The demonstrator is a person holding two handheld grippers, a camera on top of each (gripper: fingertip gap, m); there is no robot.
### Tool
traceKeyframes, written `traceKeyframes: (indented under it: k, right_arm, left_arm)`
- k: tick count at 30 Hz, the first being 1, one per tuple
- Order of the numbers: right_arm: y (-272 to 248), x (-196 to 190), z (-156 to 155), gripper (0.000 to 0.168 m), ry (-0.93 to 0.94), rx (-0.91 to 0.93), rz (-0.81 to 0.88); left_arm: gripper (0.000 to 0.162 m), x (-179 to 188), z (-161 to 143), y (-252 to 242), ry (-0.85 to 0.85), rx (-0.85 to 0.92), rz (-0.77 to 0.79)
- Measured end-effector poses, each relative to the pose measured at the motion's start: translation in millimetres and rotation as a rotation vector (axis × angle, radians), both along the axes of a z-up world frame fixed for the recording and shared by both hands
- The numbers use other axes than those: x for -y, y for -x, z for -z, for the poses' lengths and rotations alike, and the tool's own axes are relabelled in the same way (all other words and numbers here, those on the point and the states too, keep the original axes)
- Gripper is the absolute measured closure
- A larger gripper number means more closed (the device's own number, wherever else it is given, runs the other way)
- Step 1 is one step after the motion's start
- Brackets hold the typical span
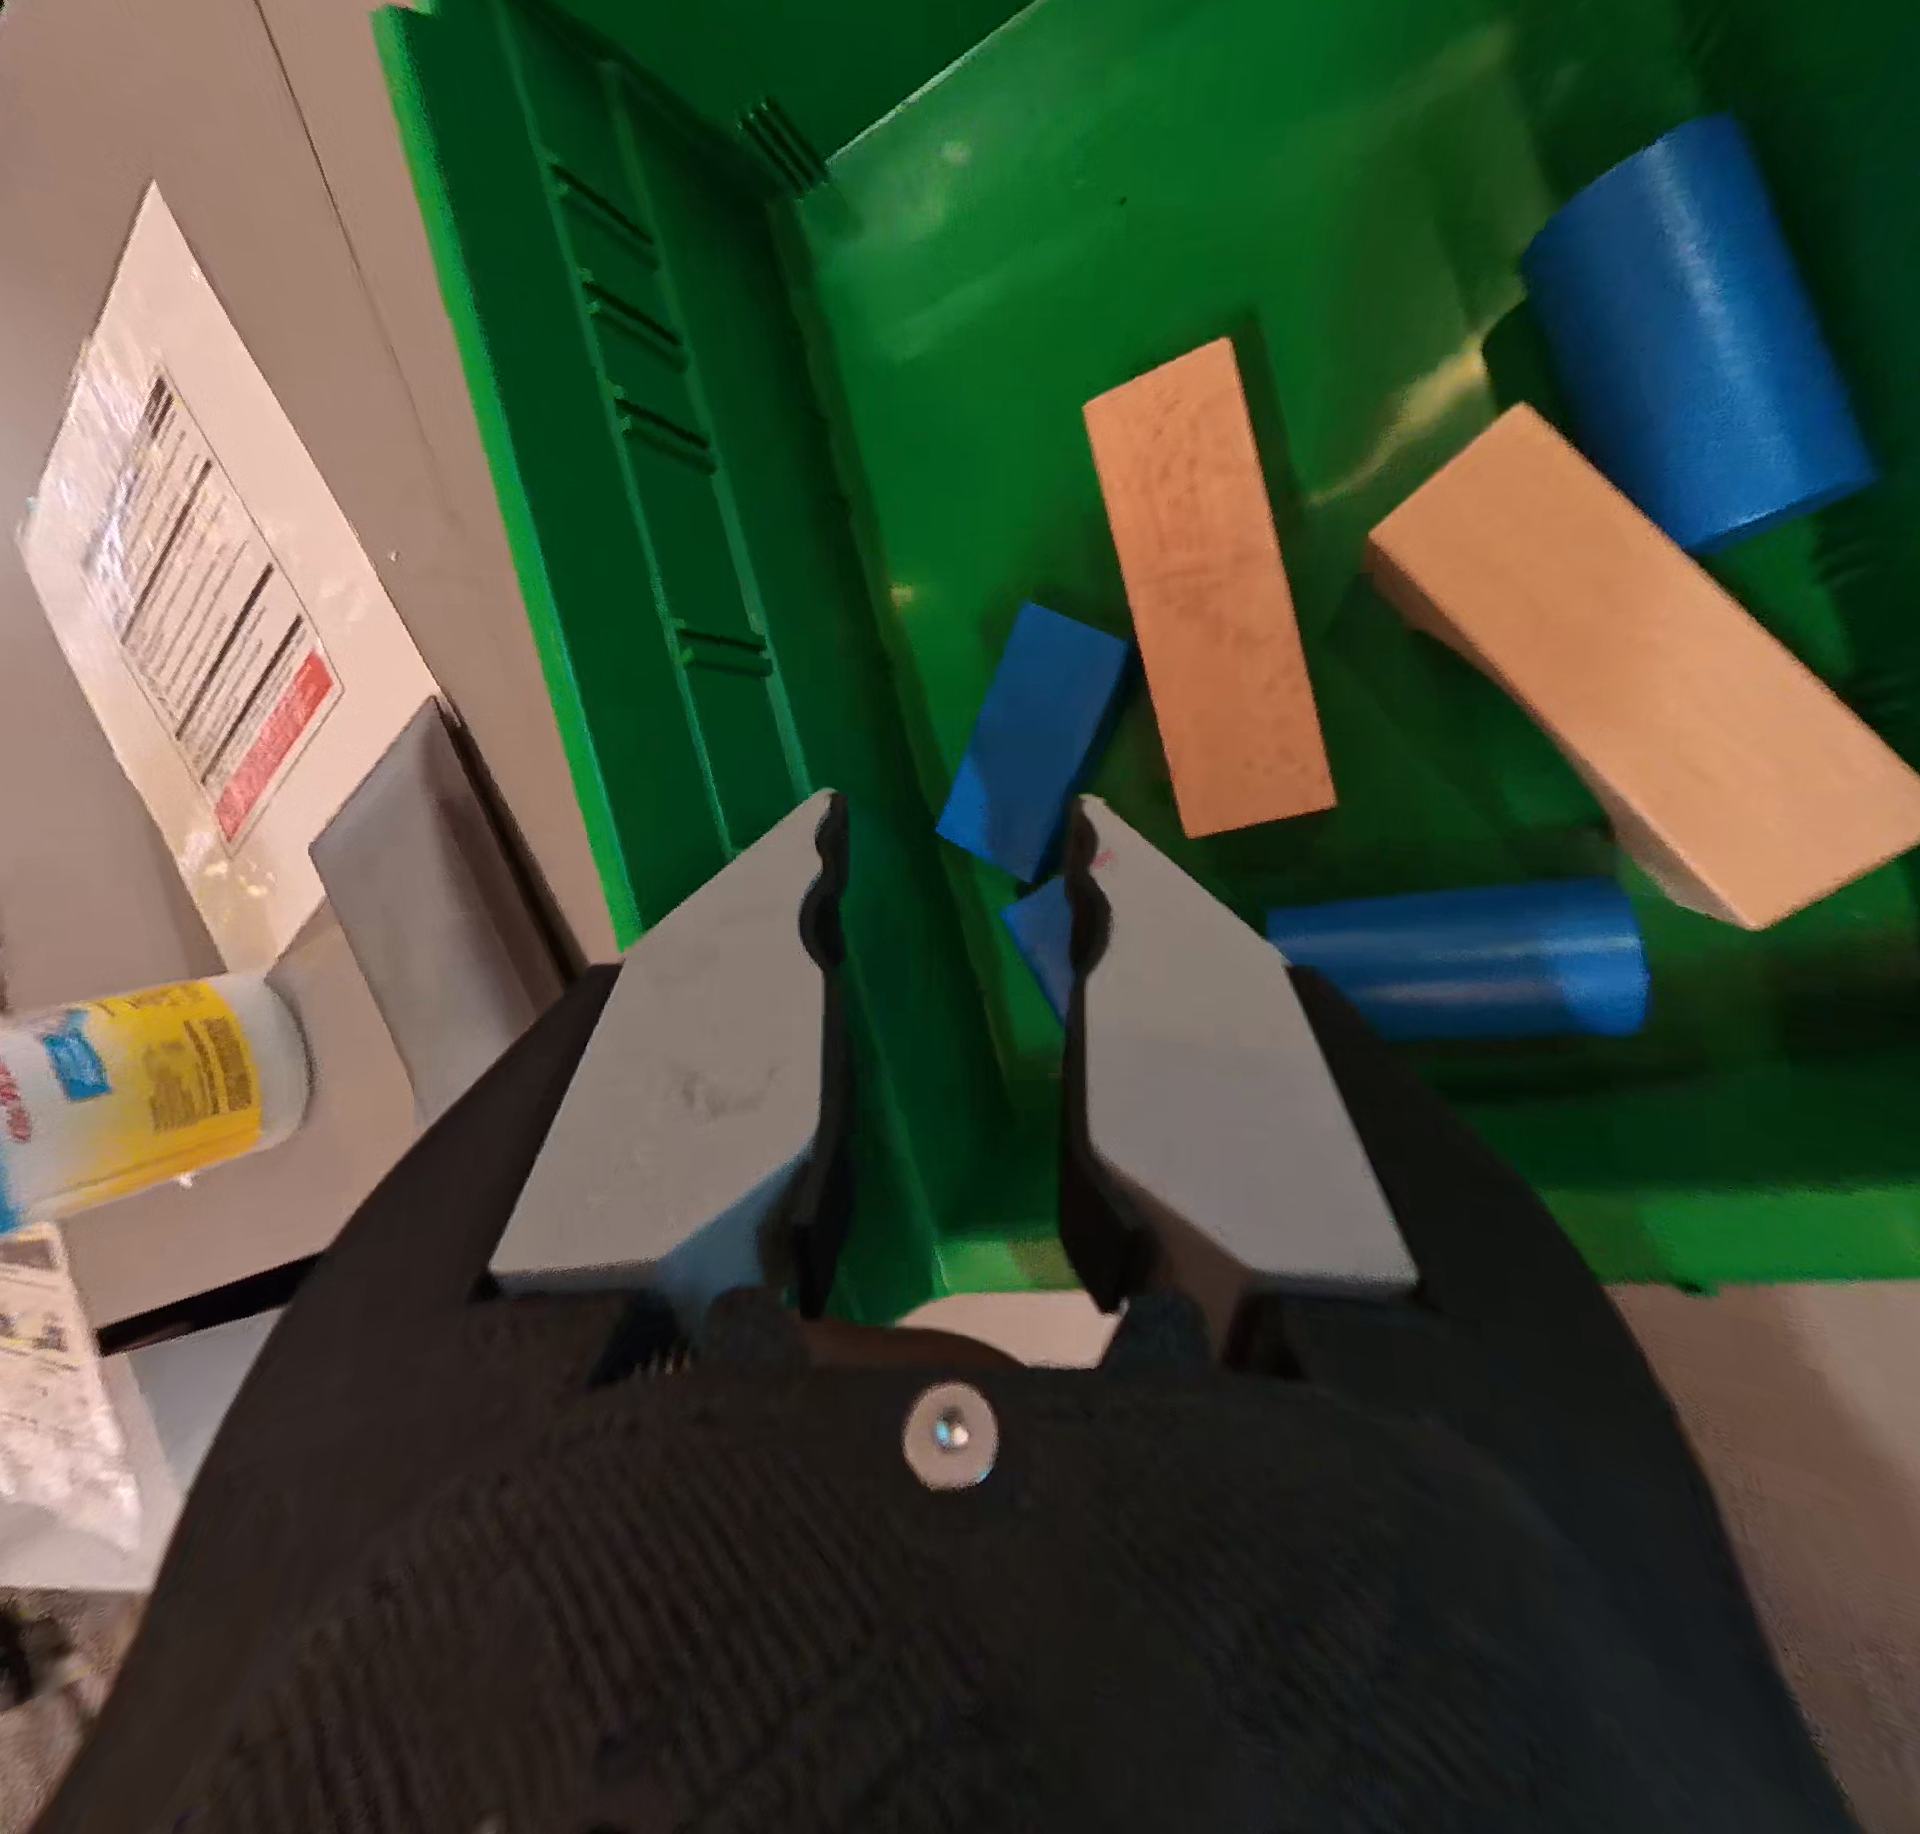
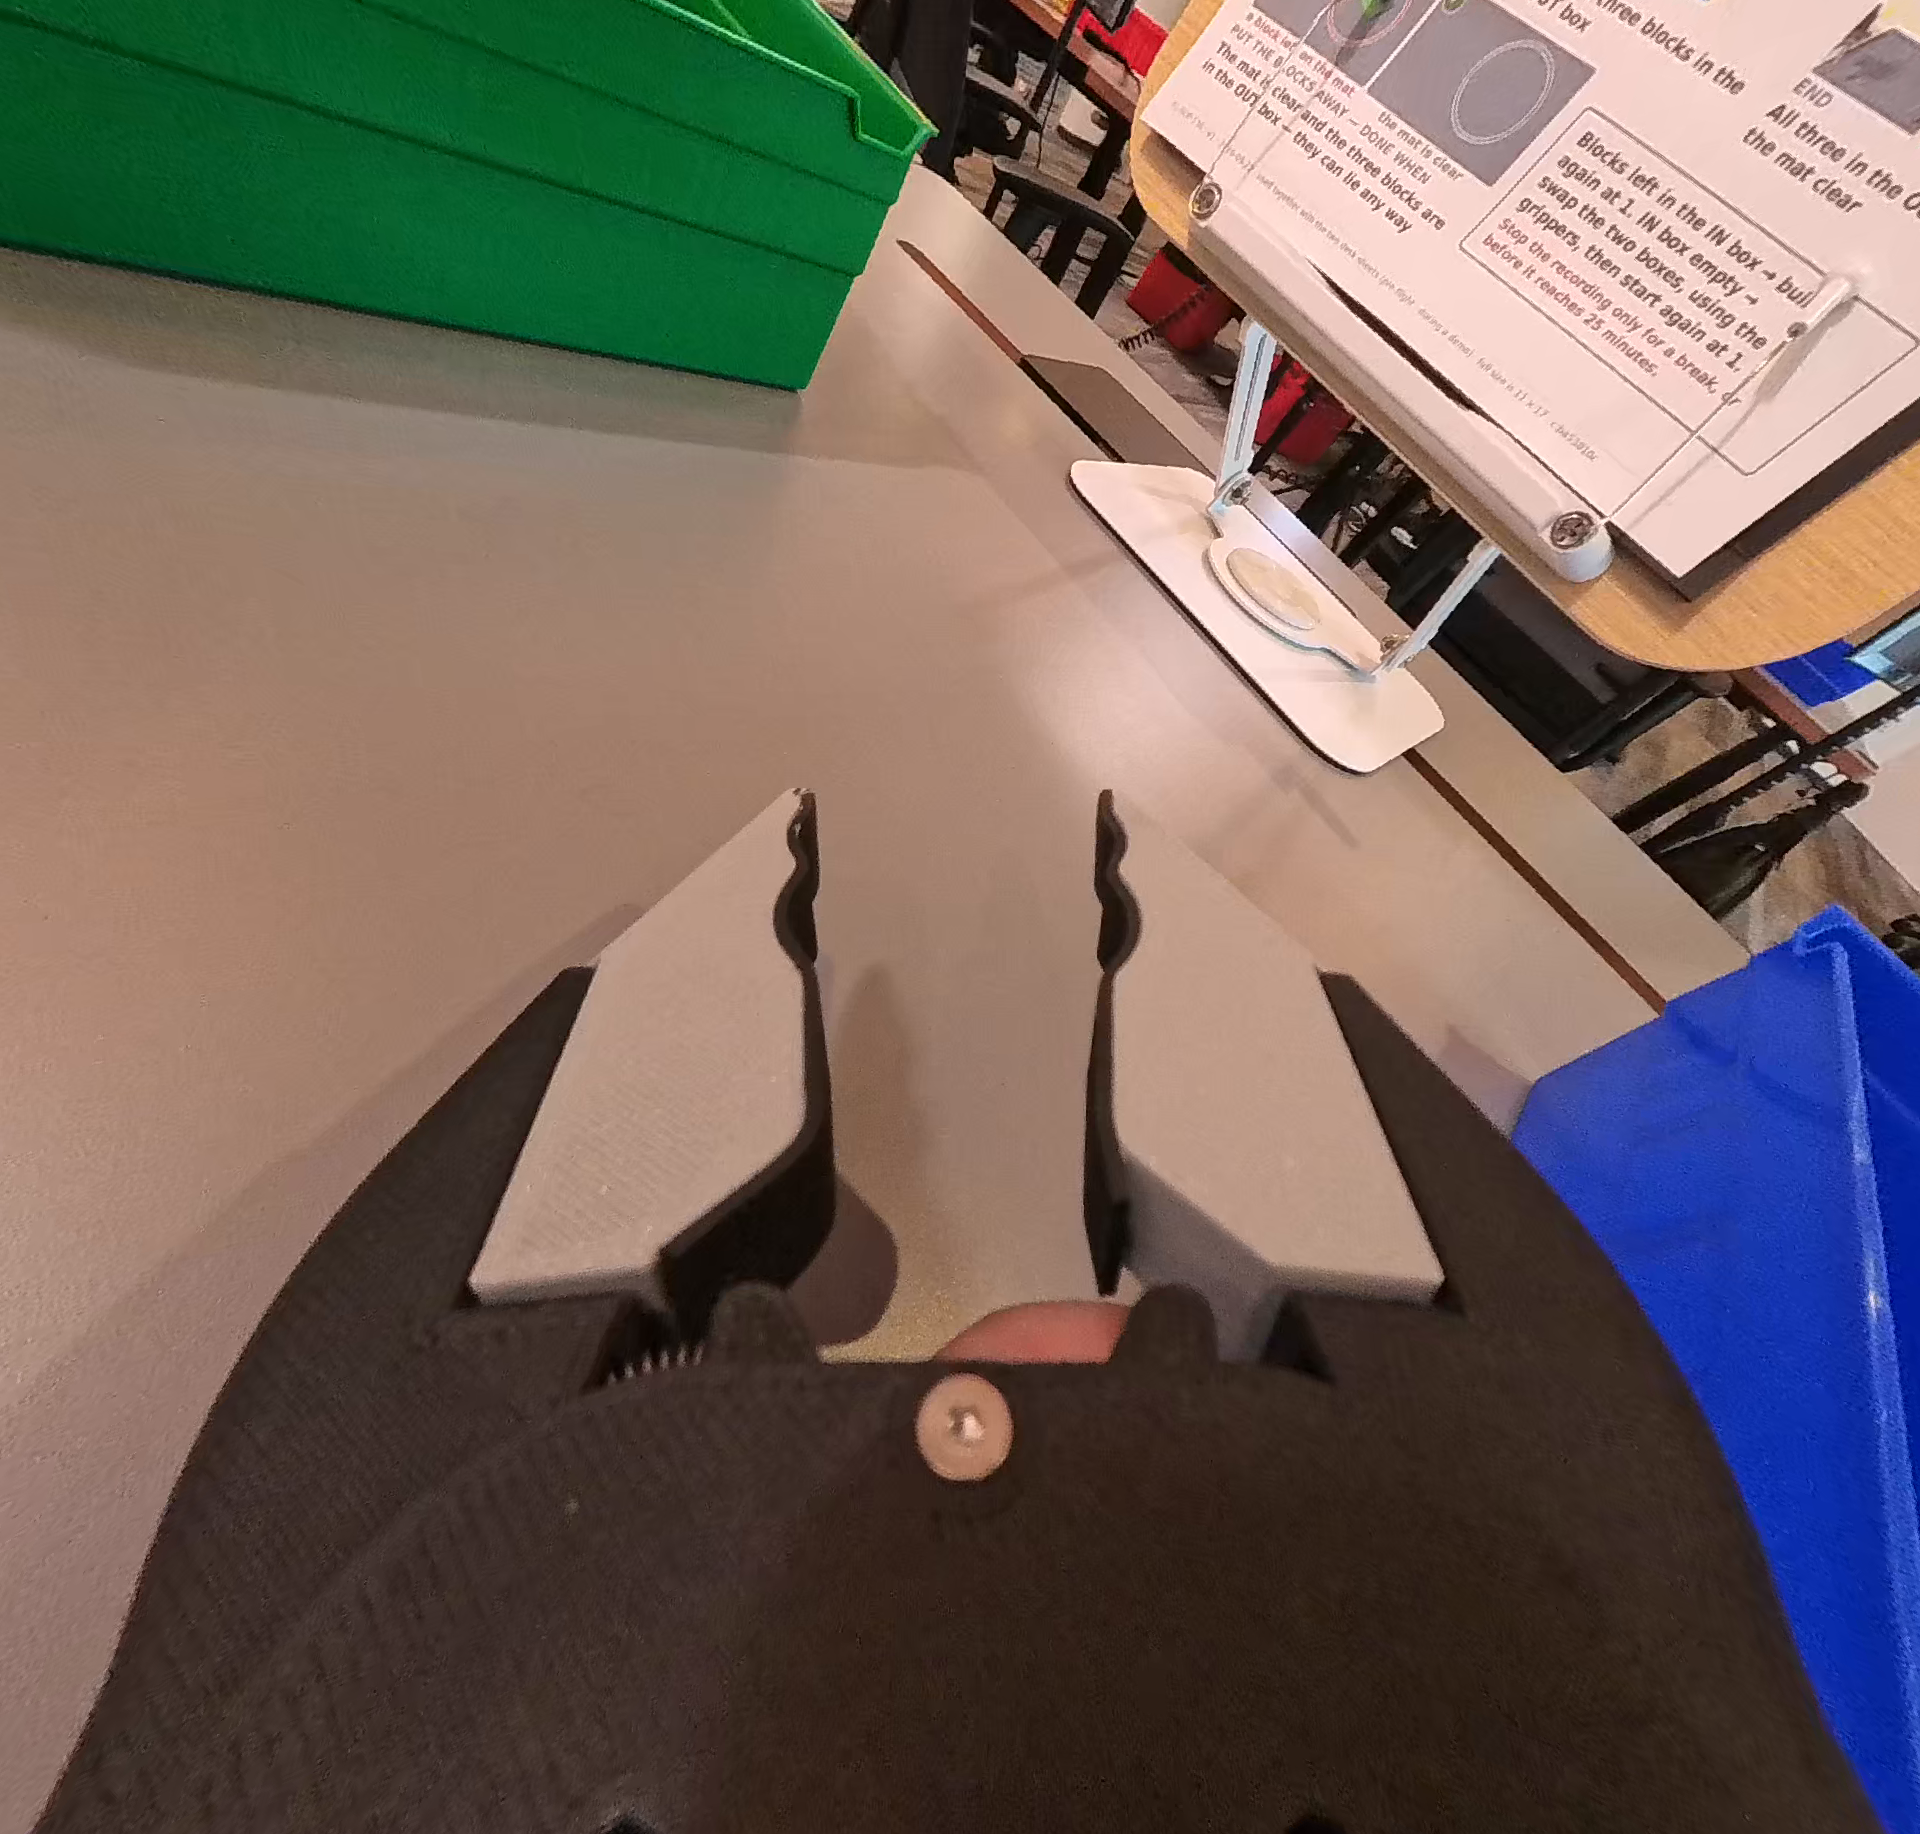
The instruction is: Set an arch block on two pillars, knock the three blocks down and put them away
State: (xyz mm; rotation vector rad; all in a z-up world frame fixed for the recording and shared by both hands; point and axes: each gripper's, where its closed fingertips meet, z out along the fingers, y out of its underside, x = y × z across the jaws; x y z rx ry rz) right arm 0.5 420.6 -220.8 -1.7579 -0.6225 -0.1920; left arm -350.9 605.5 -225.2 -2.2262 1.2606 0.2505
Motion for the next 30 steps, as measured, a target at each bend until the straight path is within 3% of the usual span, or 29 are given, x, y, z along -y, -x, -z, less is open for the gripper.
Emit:
traceKeyframes:
  k: [9, 13, 17, 20, 22, 24, 26, 30]
  right_arm:
    - [2, 1, -1, 0.116, 0.009, -0.030, -0.027]
    - [1, 1, -1, 0.116, 0.017, -0.054, -0.029]
    - [0, 1, -2, 0.116, 0.018, -0.068, -0.026]
    - [0, 1, -2, 0.117, 0.016, -0.065, -0.029]
    - [1, 1, -1, 0.117, 0.018, -0.054, -0.031]
    - [2, 1, 0, 0.117, 0.023, -0.044, -0.035]
    - [3, 1, 0, 0.117, 0.022, -0.039, -0.039]
    - [4, 1, 0, 0.117, 0.019, -0.037, -0.039]
  left_arm:
    - [0.124, -20, 33, -3, 0.233, -0.205, 0.094]
    - [0.150, -26, 40, -4, 0.273, -0.314, 0.169]
    - [0.146, -24, 49, -3, 0.357, -0.370, 0.170]
    - [0.143, -25, 41, -12, 0.376, -0.298, 0.181]
    - [0.124, -23, 35, -16, 0.372, -0.269, 0.206]
    - [0.117, -12, 37, -17, 0.414, -0.272, 0.247]
    - [0.137, -4, 40, -21, 0.445, -0.259, 0.281]
    - [0.144, -3, 40, -23, 0.453, -0.268, 0.270]
